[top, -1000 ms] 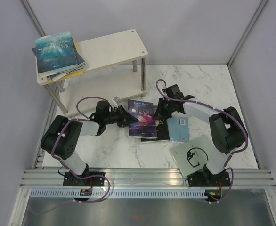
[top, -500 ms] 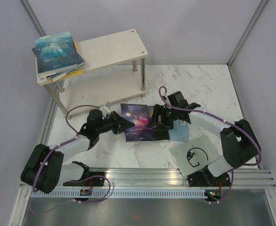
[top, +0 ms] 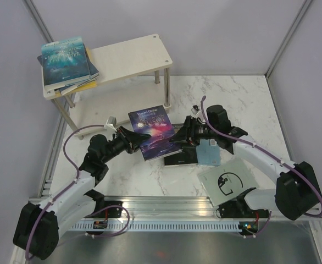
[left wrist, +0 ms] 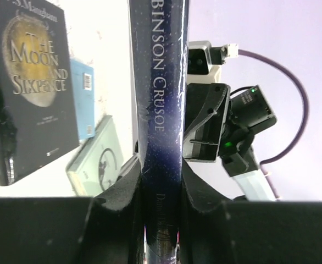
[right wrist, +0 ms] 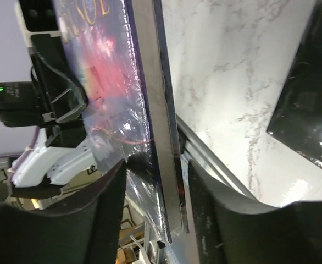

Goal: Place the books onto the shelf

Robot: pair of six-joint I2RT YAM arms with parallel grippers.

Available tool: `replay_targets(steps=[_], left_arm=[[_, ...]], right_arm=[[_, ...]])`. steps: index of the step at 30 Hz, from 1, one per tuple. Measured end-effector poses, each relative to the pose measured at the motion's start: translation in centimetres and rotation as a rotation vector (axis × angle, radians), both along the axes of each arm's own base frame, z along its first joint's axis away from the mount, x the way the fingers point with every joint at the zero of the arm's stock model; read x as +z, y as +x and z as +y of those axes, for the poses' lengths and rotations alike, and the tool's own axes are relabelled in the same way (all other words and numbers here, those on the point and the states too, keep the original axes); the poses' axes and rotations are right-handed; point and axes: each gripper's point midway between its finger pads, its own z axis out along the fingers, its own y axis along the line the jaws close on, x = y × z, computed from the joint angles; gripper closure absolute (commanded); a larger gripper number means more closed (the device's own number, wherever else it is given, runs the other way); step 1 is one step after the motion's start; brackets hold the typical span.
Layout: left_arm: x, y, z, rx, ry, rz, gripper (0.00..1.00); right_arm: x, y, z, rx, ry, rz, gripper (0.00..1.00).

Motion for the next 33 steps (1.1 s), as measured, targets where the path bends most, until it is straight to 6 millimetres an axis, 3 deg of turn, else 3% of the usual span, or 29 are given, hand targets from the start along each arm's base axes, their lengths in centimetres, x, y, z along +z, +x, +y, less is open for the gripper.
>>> replay_targets(steps=[3,8,17,20,24,28,33], left_arm=[[1.0,-0.3,0.4,0.023,-0.03,-0.018,0.98],[2.8,-0.8,1.3,0.064,-0.088,-0.051,0.98],[4.1,-1.0,2.0,0.096,-0.162,-0.062,0.98],[5.0,-1.1,2.1,0.102,-0.188,-0.084,0.98],[5.8,-1.0,2.5,0.12,-0.21,-0.109,0.98],[6.1,-0.6,2.8,0.144,-0.216,-0.115,0.97],[6.9,-0.1,2.8,0.153,-0.2,-0.095,0.82]], right_arm=[[1.8,-0.1,0.4,-0.004,0.064,-0.007,0.62],[4.4,-0.2,0.8,-0.012,0.173,-0.021,0.64],[7.0,-0.4,1.6,-0.012,0.313,-0.003,0.75],[8.3,-0.6,1.9,0.002,0.356,-0.013,0.83],[9.2,-1.3,2.5,0.035,0.38,-0.03,1.0],[9.3,-1.9,3.0,0.06,0.367,-0.034,1.0],[10.0,-1.7,3.1,0.065,0.337,-0.043,1.0]])
